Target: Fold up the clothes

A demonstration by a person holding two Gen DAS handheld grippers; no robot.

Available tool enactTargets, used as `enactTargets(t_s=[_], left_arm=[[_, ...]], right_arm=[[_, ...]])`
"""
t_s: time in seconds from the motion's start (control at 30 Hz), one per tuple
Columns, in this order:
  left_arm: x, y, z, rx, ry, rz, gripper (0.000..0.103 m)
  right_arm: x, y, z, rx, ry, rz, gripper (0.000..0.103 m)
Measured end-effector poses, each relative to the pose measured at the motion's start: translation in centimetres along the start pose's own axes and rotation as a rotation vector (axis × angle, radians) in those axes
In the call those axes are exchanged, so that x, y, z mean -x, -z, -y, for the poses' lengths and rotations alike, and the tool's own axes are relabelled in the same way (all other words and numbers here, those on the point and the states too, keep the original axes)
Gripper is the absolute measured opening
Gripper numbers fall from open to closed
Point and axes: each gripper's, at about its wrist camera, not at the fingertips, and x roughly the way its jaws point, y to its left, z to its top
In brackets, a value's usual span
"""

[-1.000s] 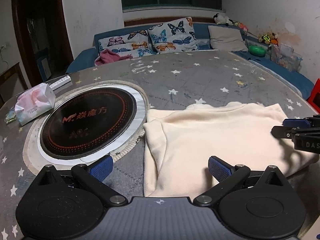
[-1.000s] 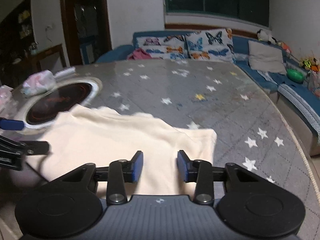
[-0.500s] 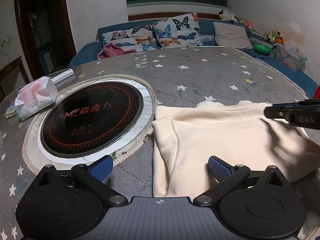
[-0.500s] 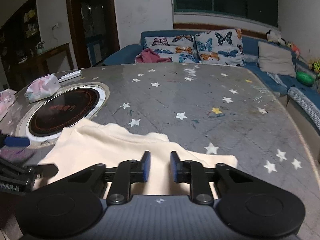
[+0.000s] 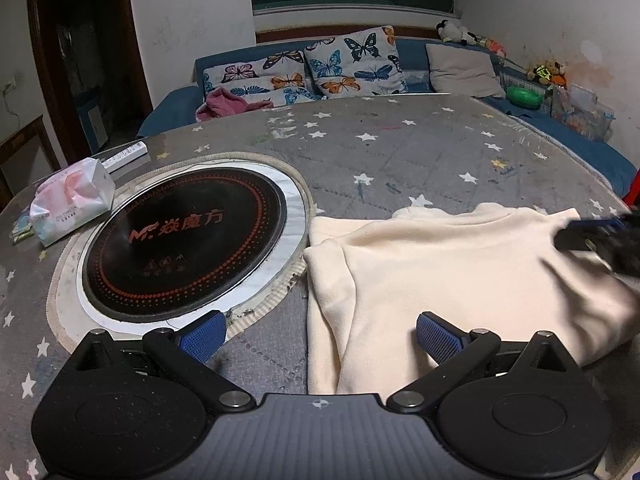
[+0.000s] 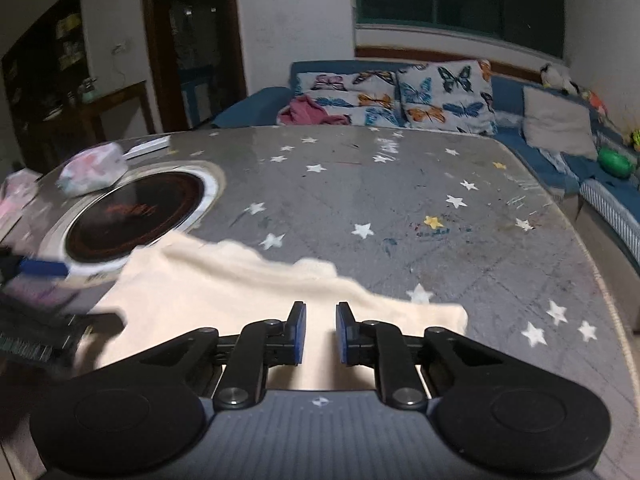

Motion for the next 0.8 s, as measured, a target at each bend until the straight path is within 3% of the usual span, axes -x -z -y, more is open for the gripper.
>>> enactTargets(t_s=[0.17,0.37,0.8], left_arm=[[0.8,0.4,0.4,-0.018,0.016,0.009,0.103],[0.5,1.4,1.1,-0.048,0.018,-0.007,0.103],[1.2,1.3,0.4,-0.040,0.022,-0.003,0.103]], right_arm=[[3.6,2.5,-0.7,0.044,-0.006,0.009,0.016],[4.4,4.6,-0.6,0.056,0.024,-0.013,0.016],[4.8,4.0,-2.3,0.100,-0.002,0.010,0.016]])
